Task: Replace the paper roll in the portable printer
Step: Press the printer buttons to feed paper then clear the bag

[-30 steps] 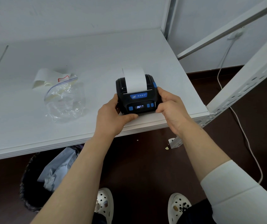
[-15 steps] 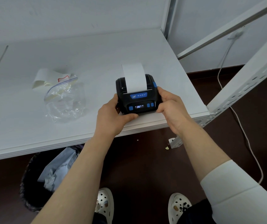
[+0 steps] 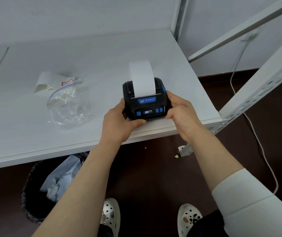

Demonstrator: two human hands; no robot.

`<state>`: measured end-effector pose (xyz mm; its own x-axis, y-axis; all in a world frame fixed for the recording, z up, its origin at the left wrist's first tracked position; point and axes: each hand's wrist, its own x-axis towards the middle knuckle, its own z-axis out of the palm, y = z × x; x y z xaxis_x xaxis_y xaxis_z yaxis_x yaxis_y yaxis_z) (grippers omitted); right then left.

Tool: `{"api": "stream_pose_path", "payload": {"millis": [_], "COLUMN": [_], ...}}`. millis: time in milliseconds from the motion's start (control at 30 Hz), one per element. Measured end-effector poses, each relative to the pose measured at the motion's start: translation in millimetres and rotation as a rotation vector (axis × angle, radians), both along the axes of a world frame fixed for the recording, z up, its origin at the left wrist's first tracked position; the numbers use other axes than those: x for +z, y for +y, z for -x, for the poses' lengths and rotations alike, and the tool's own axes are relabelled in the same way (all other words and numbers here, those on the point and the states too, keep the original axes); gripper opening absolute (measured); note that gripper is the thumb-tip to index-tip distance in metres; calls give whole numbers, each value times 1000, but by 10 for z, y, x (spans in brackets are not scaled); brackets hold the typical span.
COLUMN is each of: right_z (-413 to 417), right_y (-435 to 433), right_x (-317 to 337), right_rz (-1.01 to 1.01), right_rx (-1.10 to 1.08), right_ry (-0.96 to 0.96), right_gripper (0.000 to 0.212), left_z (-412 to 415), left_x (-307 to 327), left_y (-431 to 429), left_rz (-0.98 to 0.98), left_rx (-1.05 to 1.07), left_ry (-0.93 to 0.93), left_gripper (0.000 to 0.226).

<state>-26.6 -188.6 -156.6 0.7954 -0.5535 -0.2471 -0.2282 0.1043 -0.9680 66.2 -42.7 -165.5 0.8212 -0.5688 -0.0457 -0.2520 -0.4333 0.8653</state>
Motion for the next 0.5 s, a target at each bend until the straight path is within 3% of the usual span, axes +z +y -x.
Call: {"api": "stream_pose_path", "payload": {"millis": [233,367,500], "right_z": [13,-44,-221], "right_y": [10,26,-28], "right_x": [20,108,236], "right_rz": [4,65,135], "right_rx": [5,-59,-151], "right_ry": [-11,-18,37], "right_gripper": [66,40,38], "left_z": [12,23,18], "left_x": [33,97,240], "left_y": [-8,-30,-87], "left_rz": [2,-20,176], "left_rx": [-8,-17,164], "left_ry": [18,35,224], "left_gripper": [62,62,66]}}
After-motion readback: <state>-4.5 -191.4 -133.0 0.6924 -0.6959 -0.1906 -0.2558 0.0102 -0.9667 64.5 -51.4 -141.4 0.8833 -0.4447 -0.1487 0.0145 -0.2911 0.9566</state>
